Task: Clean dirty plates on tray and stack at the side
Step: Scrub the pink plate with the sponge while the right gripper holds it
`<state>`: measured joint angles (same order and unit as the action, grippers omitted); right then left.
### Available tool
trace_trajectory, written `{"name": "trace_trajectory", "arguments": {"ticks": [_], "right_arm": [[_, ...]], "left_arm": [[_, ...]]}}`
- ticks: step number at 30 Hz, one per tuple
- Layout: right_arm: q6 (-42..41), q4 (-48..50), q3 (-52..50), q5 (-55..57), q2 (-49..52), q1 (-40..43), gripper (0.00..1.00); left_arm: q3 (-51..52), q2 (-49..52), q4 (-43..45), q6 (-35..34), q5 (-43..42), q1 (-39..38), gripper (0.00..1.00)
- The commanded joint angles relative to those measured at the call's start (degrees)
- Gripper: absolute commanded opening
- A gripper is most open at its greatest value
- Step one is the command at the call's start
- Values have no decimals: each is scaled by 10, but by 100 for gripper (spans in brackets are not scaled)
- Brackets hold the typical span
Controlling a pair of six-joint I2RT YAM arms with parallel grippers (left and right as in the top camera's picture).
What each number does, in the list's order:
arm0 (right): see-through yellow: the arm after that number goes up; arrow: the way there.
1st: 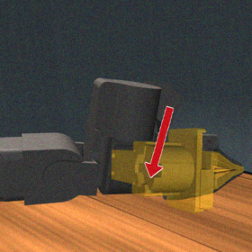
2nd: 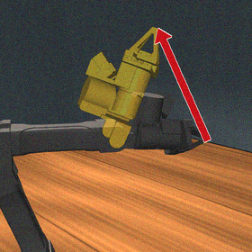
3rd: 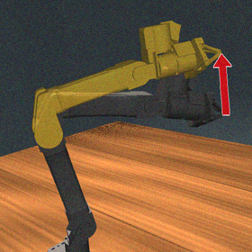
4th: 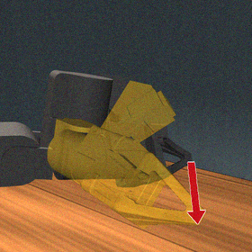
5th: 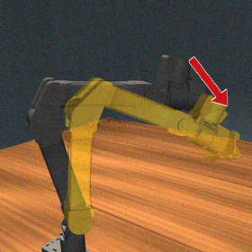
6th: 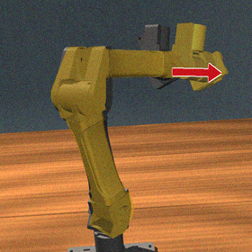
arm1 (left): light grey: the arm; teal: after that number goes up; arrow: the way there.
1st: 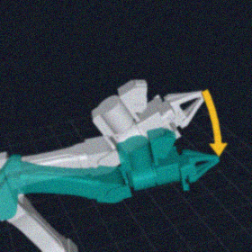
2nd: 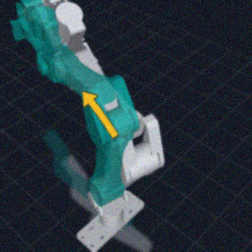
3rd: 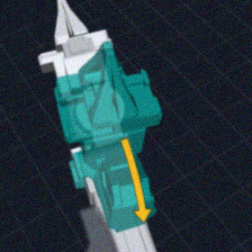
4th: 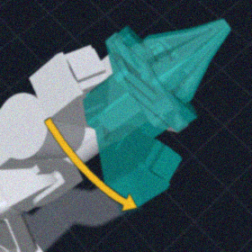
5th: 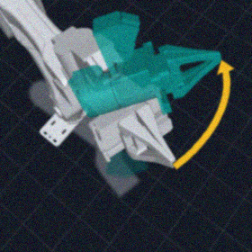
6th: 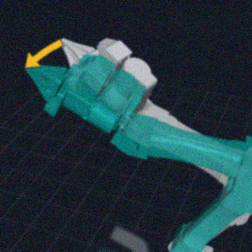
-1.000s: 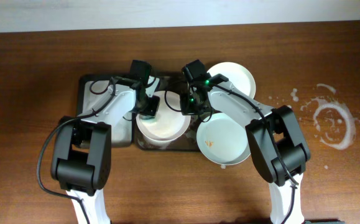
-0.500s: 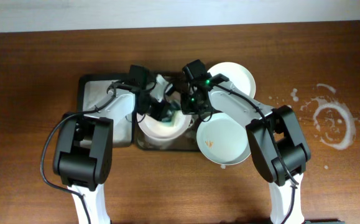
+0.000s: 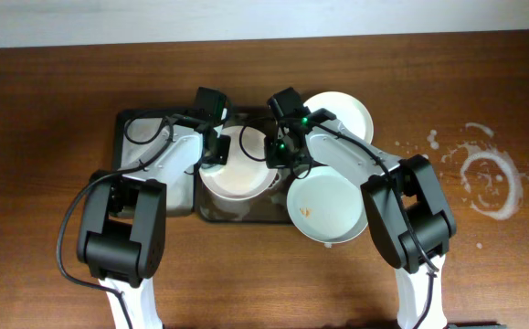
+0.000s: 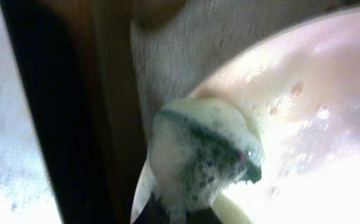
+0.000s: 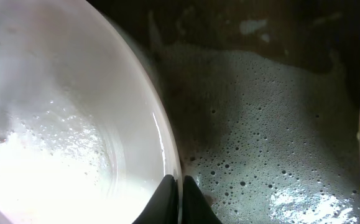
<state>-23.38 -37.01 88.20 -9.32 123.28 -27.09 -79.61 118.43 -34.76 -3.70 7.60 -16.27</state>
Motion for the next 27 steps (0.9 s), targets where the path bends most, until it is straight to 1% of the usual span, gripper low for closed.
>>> {"name": "trace_trajectory", "arguments": {"ticks": [1,2,4,6,10,11,12,13,14,15,17,19,20,22,24,25,26,27], "right_arm": [[3,-4,-7,-2,9,-3,6],[3,-4,-7,-2,9,-3,6],[3,-5,-7,-2,9,-3,7],[3,-5,-7,-2,9,-3,6],[4,-5,-7,-6,9,-3,6],[4,-5,-7,-5,9,-3,6],[3,-5,-7,-6,9,-3,7],[4,-5,-7,-6,9,-3,6],[4,-5,-7,-6,9,-3,6],[4,-5,-7,-6,9,-3,6],[4,-5,-7,-6,9,-3,6],[4,-5,-7,-6,9,-3,6],[3,-5,-7,-6,9,-3,6],[3,-4,-7,-6,9,-3,7],[4,-5,-7,-6,9,-3,7],[3,-5,-7,-6,9,-3,7],[3,-4,-7,-6,9,-3,7],[3,-4,-7,-6,9,-3,7]], "left_arm": [[38,41,-66,71,-73,14,1],[38,41,-73,105,-132,14,1],[38,41,-77,200,-274,14,1],[38,41,-75,231,-311,14,1],[38,41,-57,229,-312,15,1],[38,41,-42,190,-292,20,1],[38,41,-28,145,-260,24,1],[38,41,-8,77,-199,32,1],[38,41,4,40,-162,38,1],[38,41,19,16,-125,45,1],[38,41,34,1,-73,52,1],[38,41,32,-4,-31,56,1],[38,41,20,-28,-8,56,1],[38,41,-19,-44,-16,56,1],[38,41,-55,-43,-58,56,1],[38,41,-80,-4,-121,56,1],[38,41,-94,63,-203,56,1],[38,41,-99,94,-243,56,1]]}}
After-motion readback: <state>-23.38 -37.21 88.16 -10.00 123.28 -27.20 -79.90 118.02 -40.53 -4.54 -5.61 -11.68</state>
